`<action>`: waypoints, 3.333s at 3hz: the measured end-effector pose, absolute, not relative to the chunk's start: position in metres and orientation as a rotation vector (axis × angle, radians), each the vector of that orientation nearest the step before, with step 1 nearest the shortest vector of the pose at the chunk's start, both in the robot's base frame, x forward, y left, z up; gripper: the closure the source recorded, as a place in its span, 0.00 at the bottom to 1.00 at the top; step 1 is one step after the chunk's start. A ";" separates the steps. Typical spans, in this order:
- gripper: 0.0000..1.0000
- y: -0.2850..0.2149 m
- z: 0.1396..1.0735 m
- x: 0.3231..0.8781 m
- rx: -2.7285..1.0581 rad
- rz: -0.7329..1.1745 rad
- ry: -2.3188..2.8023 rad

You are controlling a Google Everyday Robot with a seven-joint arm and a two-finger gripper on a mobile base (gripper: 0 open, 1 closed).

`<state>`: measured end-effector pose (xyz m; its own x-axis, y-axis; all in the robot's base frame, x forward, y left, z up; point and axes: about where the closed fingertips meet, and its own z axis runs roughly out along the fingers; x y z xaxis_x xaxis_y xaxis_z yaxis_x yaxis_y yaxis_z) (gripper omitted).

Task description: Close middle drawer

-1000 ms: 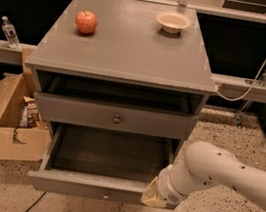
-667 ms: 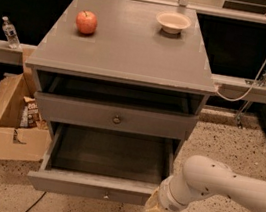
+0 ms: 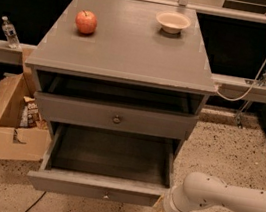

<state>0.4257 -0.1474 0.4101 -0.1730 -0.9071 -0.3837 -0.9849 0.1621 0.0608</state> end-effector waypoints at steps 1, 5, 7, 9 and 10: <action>1.00 -0.147 0.398 0.449 -1.817 0.384 2.149; 1.00 -0.119 0.381 0.503 -1.749 0.357 2.031; 1.00 -0.112 0.378 0.544 -1.727 0.283 1.963; 1.00 -0.109 0.380 0.586 -1.607 0.207 1.917; 1.00 -0.114 0.382 0.607 -1.528 0.178 1.891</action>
Offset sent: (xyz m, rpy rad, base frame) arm 0.0776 0.0213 -0.0181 0.0222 -0.1926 0.0099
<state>0.6070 -0.1140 0.3817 -0.0703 -0.8097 -0.5826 -0.9042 0.2984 -0.3057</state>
